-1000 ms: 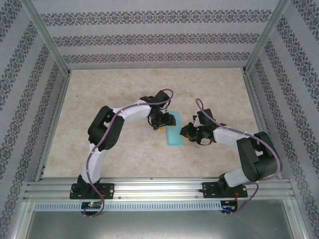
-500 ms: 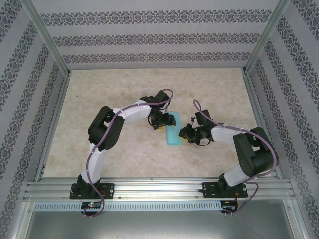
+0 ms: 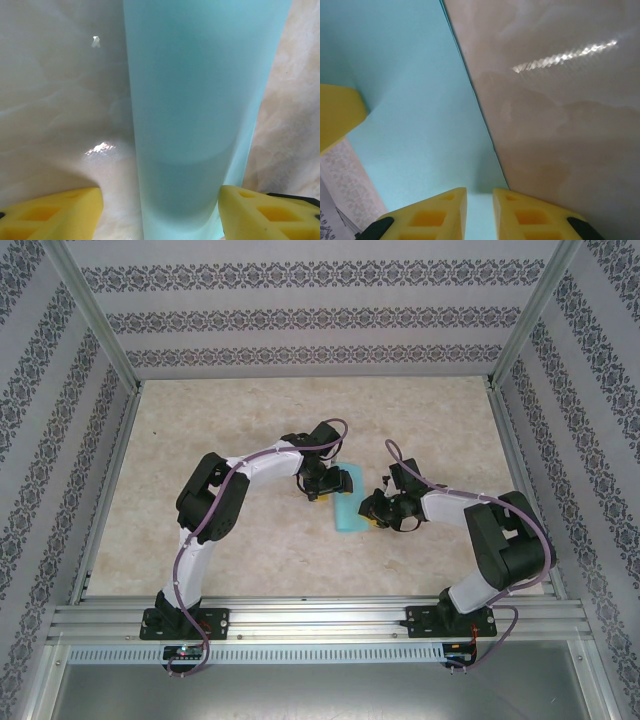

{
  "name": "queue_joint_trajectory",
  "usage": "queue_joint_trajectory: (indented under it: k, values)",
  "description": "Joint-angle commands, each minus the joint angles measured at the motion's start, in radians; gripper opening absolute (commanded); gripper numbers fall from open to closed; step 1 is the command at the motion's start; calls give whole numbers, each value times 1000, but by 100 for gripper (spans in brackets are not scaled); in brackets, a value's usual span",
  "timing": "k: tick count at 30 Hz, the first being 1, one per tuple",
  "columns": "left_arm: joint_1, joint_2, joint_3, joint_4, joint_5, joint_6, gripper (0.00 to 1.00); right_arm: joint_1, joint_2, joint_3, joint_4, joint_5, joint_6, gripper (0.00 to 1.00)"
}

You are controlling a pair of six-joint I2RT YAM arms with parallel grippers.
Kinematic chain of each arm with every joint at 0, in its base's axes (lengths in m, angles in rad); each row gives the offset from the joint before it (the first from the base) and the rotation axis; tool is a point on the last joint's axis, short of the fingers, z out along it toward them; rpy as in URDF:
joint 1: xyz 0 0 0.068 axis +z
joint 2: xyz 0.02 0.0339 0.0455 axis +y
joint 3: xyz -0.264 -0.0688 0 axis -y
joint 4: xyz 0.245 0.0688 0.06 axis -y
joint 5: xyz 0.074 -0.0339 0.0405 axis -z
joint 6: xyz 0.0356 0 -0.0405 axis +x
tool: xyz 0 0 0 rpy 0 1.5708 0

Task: Fold a paper plane with a square sheet of paper (fold left side to right side)
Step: Hold the square sheet of paper at the center of the table.

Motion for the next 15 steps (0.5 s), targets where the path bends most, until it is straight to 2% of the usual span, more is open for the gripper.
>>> queue_joint_trajectory:
  k: [1, 12, 15]
  values:
    - [-29, 77, -23, 20, -61, 41, 66, 12, 25, 12, -29, 30, -29, 23]
    - [30, -147, -60, -8, -85, 92, 70, 13, 40, 19, -61, 39, -45, 23]
    - [31, -192, -76, 36, -44, 95, 66, 12, 41, 20, -63, 41, -45, 23]
